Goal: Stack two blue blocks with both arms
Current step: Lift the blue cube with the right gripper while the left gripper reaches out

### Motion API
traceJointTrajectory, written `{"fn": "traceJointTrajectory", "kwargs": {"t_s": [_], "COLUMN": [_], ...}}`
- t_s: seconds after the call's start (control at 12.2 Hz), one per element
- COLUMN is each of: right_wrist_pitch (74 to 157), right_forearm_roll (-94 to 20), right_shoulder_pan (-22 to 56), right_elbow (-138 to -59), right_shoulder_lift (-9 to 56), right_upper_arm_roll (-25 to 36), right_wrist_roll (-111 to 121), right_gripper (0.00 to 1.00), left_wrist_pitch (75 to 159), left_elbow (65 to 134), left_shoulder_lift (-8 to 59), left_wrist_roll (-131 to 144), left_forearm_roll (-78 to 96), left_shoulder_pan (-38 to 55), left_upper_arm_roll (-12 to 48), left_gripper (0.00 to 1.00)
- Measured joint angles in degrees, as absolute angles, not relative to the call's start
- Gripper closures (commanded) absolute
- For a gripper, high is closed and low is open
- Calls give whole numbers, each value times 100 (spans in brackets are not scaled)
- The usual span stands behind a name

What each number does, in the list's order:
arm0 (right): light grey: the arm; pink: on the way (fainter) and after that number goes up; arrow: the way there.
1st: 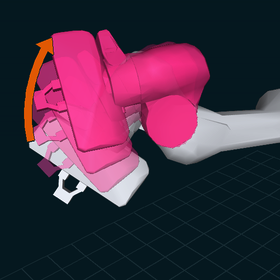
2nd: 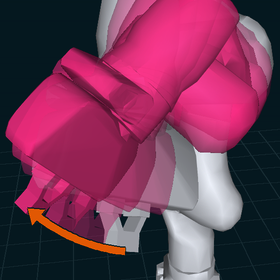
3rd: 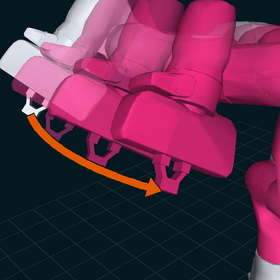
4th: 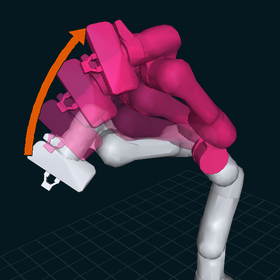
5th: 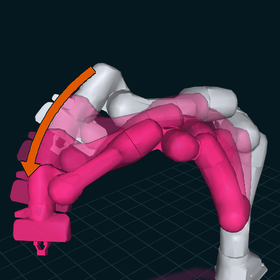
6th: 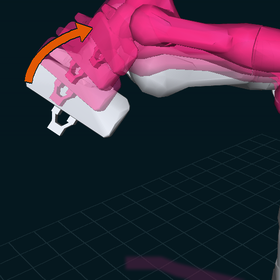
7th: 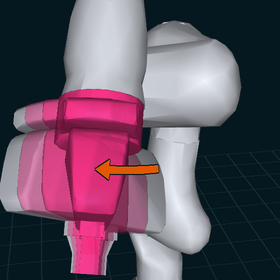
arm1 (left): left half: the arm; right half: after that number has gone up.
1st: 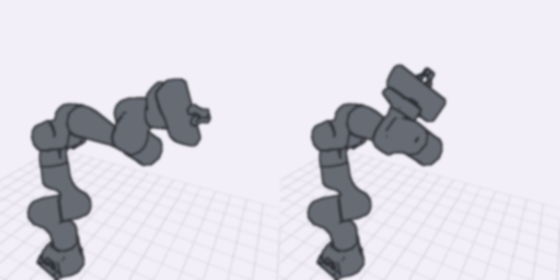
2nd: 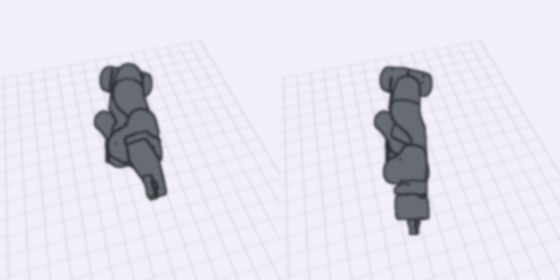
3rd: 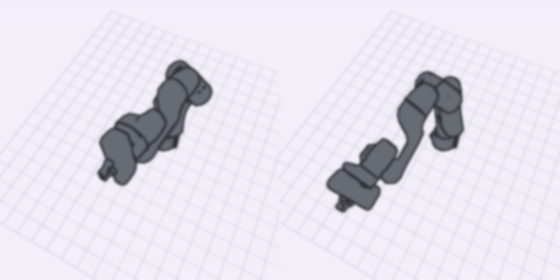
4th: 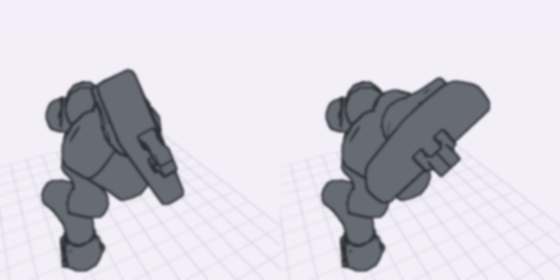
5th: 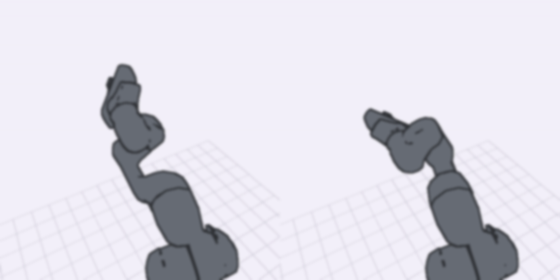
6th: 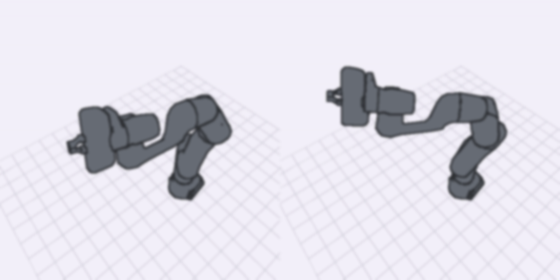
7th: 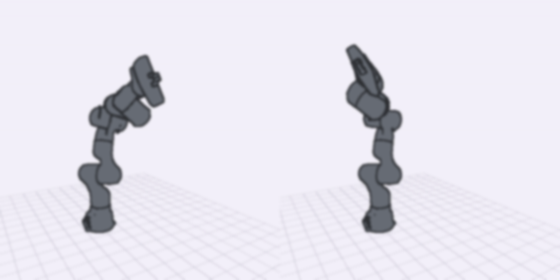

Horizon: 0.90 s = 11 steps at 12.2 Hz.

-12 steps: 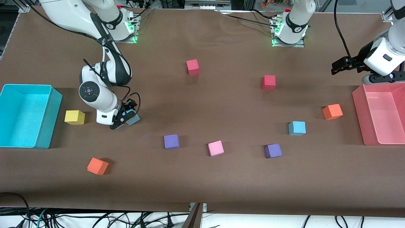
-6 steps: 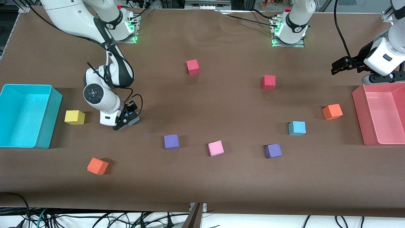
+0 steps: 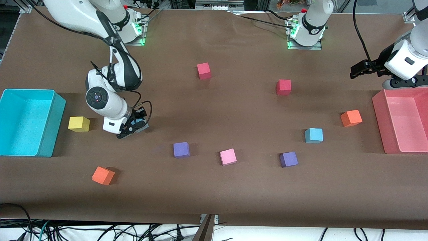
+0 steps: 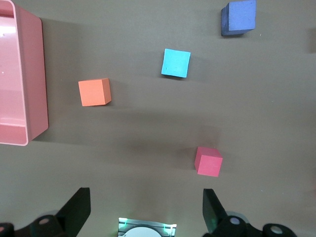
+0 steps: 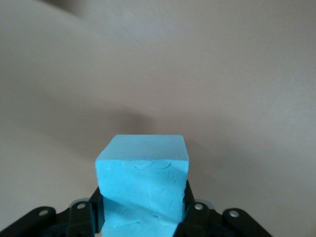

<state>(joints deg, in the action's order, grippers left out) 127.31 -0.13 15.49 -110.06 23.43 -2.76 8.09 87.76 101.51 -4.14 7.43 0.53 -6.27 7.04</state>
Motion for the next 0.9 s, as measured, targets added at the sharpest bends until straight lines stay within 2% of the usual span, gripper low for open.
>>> {"fn": "traceJointTrajectory", "kwargs": {"t_s": [0.16,0.41,0.65,0.9], "right_wrist_pitch": [12331,12189,12232,12700], "right_forearm_roll": [-14,-15,-11,161], "right_shoulder_pan": [1571,1716,2501,3025], "right_elbow": [-10719,-10457,-10207,-9820], "right_shoulder_lift": [2264,2267,2468,3145], "right_upper_arm_roll": [-716,-1435,-1559,-1545], "right_wrist_roll": [-192,-1892,-3271,-3946], "right_gripper": [78,78,78,77], "left_wrist_pitch": [8776,8777,8778,8981], "left_elbow": [10151,10151,10159,10171], "left_shoulder_lift": [-414,-414,-408,-359], "left_wrist_roll": [743,743,743,743], "left_forearm_roll": [53,53,53,53], "left_shoulder_pan": [-627,-627,-628,-628], "left_upper_arm_roll": [702,702,701,700], "left_gripper": [0,0,0,0]}}
